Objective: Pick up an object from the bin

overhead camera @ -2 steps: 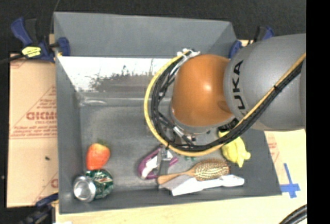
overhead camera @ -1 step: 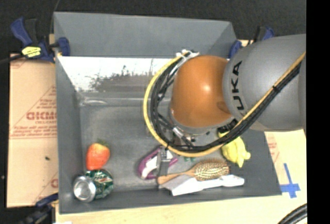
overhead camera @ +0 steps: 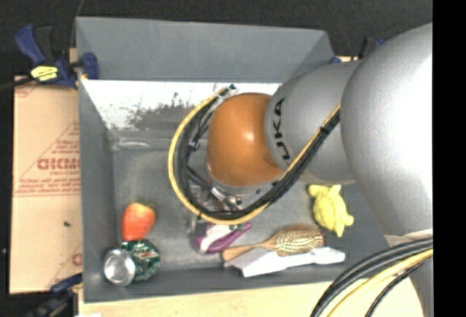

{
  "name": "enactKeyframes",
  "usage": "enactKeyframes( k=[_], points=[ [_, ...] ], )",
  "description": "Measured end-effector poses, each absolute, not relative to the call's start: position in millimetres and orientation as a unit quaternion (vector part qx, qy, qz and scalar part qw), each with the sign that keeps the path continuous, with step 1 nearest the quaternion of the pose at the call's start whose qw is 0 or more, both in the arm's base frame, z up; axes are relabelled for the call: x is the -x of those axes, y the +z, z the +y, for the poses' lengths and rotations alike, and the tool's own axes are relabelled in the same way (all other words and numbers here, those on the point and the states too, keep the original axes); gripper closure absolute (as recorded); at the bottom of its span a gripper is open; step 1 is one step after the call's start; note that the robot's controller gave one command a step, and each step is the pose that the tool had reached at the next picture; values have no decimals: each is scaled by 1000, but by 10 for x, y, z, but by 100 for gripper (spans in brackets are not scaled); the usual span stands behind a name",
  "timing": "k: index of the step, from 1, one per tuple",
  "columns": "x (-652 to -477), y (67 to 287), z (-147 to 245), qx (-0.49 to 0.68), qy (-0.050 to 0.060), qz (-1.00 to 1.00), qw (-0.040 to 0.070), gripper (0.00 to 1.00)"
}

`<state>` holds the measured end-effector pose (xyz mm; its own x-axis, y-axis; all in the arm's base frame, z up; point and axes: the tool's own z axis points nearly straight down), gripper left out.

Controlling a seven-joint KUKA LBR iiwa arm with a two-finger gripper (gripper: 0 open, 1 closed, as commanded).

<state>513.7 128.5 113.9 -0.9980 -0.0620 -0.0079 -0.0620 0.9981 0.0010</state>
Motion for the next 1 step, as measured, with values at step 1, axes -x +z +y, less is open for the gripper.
enactKeyframes(
  k=[1],
  points=[
    [-5137,1139,1285,31,1,1000,4,100]
  ],
)
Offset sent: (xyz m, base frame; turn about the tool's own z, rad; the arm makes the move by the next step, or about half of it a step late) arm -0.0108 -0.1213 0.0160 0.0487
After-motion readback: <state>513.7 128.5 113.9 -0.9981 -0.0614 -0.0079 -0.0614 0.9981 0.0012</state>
